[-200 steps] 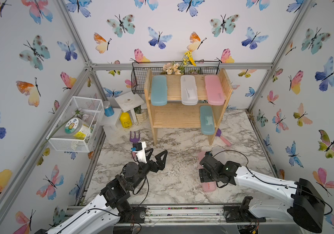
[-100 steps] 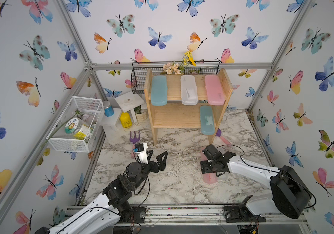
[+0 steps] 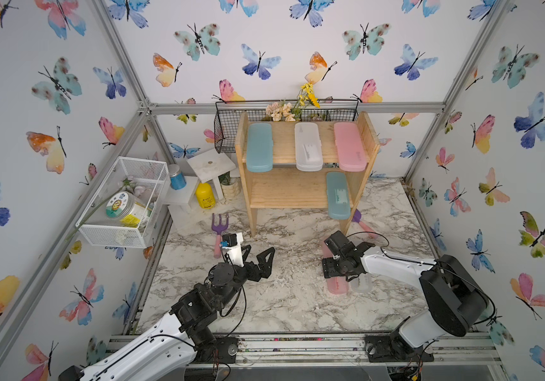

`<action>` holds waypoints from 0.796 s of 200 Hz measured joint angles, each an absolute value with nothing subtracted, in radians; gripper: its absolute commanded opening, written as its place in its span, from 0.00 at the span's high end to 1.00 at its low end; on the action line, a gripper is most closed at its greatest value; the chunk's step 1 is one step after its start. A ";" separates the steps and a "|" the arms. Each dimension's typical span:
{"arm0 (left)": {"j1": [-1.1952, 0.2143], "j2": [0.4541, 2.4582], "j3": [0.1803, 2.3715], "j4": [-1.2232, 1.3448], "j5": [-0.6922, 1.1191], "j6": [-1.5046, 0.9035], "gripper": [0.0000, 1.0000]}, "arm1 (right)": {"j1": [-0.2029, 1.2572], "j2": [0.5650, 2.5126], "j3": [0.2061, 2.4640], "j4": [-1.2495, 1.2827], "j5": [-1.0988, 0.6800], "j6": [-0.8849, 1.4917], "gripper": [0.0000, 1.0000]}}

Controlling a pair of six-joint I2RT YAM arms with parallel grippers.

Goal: Remove the pencil cases from the shelf
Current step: Place the pencil case at the center of the board.

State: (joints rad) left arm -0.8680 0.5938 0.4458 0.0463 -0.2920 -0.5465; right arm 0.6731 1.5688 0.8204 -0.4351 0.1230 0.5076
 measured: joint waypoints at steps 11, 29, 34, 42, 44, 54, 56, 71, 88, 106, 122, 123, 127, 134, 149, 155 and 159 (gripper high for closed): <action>-0.868 0.593 0.445 0.046 -0.292 -0.546 0.01 | 0.673 1.569 0.820 -0.432 0.123 0.504 0.12; -0.868 0.594 0.442 0.046 -0.292 -0.547 0.01 | 0.673 1.568 0.820 -0.429 0.123 0.499 0.06; -0.868 0.594 0.442 0.046 -0.292 -0.547 0.01 | 0.673 1.566 0.820 -0.428 0.123 0.496 0.04; -0.868 0.594 0.441 0.046 -0.292 -0.547 0.01 | 0.673 1.559 0.820 -0.427 0.121 0.493 0.01; -0.868 0.594 0.441 0.046 -0.292 -0.547 0.01 | 0.673 1.556 0.820 -0.427 0.120 0.492 0.01; -0.868 0.594 0.441 0.046 -0.292 -0.548 0.01 | 0.673 1.539 0.820 -0.427 0.116 0.486 0.01; -0.868 0.594 0.441 0.046 -0.292 -0.548 0.01 | 0.673 1.534 0.820 -0.427 0.115 0.485 0.01; -0.868 0.594 0.441 0.046 -0.292 -0.549 0.01 | 0.673 1.493 0.820 -0.430 0.111 0.480 0.01; -0.868 0.593 0.441 0.046 -0.292 -0.550 0.01 | 0.673 1.435 0.820 -0.437 0.108 0.478 0.05; -0.868 0.594 0.441 0.046 -0.292 -0.551 0.01 | 0.673 1.357 0.819 -0.437 0.097 0.476 0.68; -0.868 0.594 0.441 0.046 -0.292 -0.551 0.01 | 0.673 1.295 0.810 -0.425 0.088 0.478 0.97; -0.868 0.594 0.441 0.046 -0.292 -0.551 0.01 | 0.673 1.292 0.809 -0.424 0.088 0.478 0.97; -0.868 0.594 0.441 0.046 -0.292 -0.551 0.01 | 0.673 1.283 0.807 -0.421 0.087 0.478 0.97; -0.868 0.594 0.441 0.046 -0.292 -0.552 0.01 | 0.673 1.278 0.804 -0.416 0.086 0.478 0.97; -0.868 0.599 0.441 0.047 -0.292 -0.556 0.01 | 0.673 1.298 0.803 -0.408 0.080 0.482 0.97; -0.868 0.601 0.441 0.047 -0.292 -0.558 0.01 | 0.673 1.315 0.803 -0.406 0.078 0.480 0.97; -0.868 0.603 0.441 0.047 -0.292 -0.558 0.01 | 0.673 1.328 0.803 -0.404 0.076 0.481 0.97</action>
State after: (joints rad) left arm -0.8680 0.6029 0.4408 0.0471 -0.2924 -0.5575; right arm 0.6727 1.3281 0.8032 -0.4042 0.0765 0.4808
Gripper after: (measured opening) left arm 0.987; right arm 0.039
